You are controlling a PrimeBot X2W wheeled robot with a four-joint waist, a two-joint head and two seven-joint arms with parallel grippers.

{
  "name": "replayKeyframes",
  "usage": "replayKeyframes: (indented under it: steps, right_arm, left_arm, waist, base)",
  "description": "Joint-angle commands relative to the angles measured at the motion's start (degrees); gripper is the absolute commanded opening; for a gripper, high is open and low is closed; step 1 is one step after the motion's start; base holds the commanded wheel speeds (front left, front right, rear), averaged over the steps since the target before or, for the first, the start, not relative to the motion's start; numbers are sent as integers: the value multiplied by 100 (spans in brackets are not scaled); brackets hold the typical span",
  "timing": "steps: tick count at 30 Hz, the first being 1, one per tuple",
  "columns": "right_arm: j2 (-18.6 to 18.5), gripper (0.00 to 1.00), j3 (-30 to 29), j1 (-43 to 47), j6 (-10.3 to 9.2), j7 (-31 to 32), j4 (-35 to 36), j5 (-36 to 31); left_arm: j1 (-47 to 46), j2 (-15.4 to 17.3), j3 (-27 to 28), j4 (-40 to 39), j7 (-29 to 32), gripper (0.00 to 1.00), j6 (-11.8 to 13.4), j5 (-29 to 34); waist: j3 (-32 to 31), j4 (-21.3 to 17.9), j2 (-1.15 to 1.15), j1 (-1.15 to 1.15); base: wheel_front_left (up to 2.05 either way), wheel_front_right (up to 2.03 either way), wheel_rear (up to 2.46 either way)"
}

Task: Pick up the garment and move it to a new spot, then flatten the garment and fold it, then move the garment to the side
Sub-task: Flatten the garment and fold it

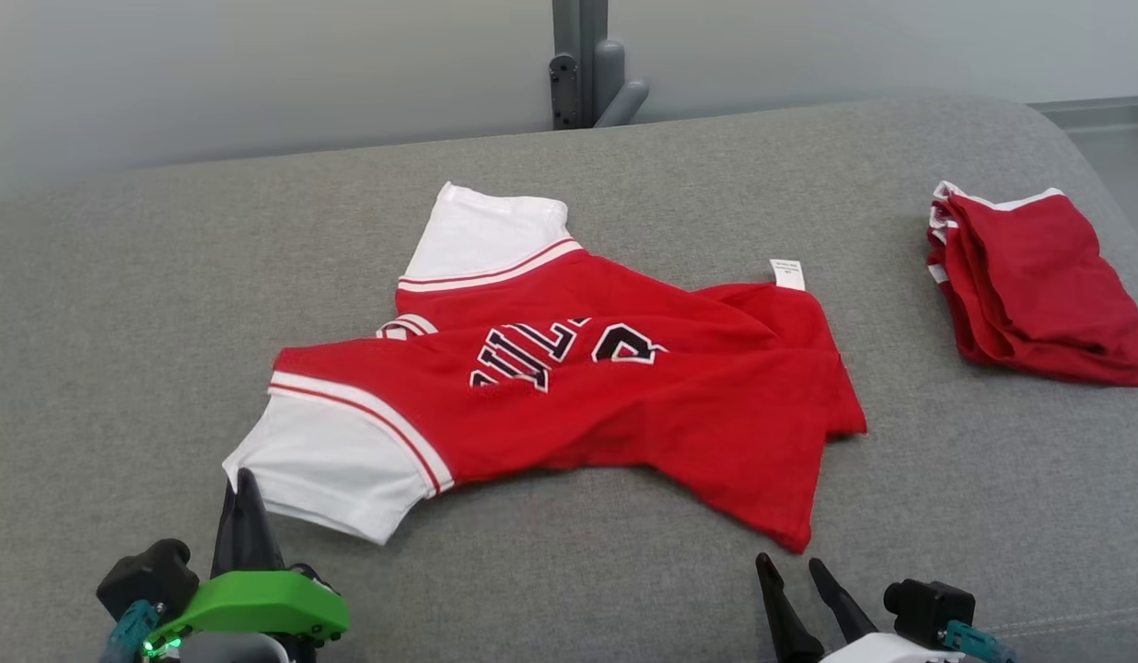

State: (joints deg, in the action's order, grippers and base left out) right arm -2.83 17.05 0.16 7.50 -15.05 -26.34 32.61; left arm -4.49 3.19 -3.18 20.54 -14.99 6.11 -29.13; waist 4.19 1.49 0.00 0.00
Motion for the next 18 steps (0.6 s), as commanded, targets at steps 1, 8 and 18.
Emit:
replayKeyframes:
  steps: [1, 8, 18]
  right_arm:
    - [-14, 100, -24, 83, -3, -17, -30, 72]
    - [-14, 100, -329, 177, -3, -17, -154, 189]
    - [-13, 100, -425, -26, -3, -17, -487, 262]
  left_arm:
    - [138, 36, 12, -191, 14, 0, 61, 9]
    - [631, 96, -15, -1062, 271, 0, 285, 59]
    - [852, 117, -71, -1430, 460, 0, 446, 68]
  waist:
    - [-78, 153, 0, 0]
    - [-133, 314, 0, 0]
    - [-175, 384, 0, 0]
  base:
    - [0, 0, 0]
    - [0, 0, 0]
    - [0, 0, 0]
